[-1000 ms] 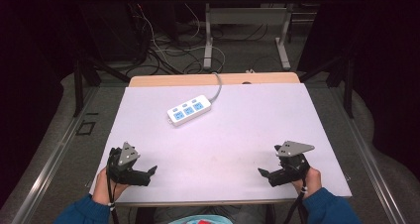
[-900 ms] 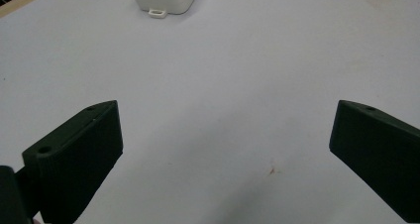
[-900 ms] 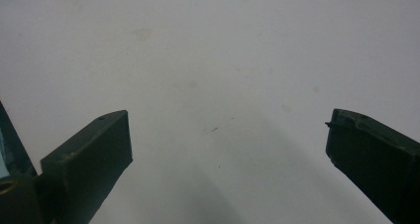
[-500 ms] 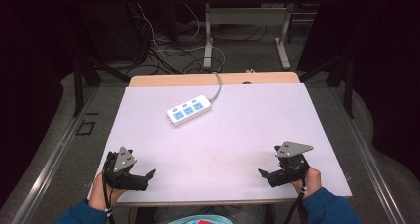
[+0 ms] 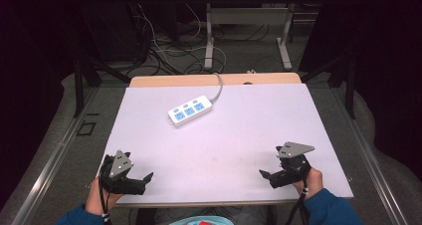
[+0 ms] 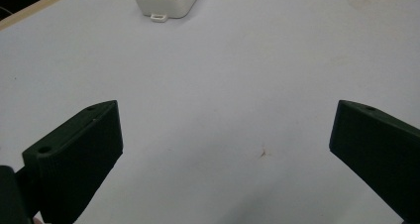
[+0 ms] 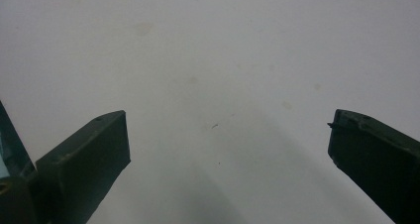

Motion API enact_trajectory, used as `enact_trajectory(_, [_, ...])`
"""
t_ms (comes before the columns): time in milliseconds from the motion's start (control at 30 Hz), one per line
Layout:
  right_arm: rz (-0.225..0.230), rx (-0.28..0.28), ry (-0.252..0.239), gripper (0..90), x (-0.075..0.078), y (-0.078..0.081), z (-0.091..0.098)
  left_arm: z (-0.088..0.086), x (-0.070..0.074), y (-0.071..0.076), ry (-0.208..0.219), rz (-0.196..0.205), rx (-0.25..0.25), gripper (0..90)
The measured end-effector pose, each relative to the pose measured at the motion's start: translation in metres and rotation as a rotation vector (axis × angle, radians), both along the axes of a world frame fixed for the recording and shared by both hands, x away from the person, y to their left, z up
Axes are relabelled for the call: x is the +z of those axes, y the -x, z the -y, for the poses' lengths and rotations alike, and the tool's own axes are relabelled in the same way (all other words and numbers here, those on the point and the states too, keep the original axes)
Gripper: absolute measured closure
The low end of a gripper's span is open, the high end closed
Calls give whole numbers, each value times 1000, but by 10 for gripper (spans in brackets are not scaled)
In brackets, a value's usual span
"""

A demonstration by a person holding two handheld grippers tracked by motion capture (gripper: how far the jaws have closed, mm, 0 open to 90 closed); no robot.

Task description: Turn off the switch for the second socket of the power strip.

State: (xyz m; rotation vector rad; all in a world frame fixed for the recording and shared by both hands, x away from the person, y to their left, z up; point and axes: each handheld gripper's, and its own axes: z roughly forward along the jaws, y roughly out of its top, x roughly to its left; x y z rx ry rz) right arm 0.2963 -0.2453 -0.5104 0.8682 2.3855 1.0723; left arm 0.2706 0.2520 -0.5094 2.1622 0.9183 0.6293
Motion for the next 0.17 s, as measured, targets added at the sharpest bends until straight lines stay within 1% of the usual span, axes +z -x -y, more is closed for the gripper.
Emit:
enact_trajectory(100, [4, 3, 3, 23, 0, -1, 0, 0, 0, 0, 4, 1, 0, 1])
enact_trajectory(133, [7, 6, 4, 23, 0, -1, 0, -1, 0, -1, -1, 15, 2, 1])
enact_trajectory(167, [10, 3, 1, 23, 0, -1, 0, -1, 0, -1, 7, 8, 3, 0])
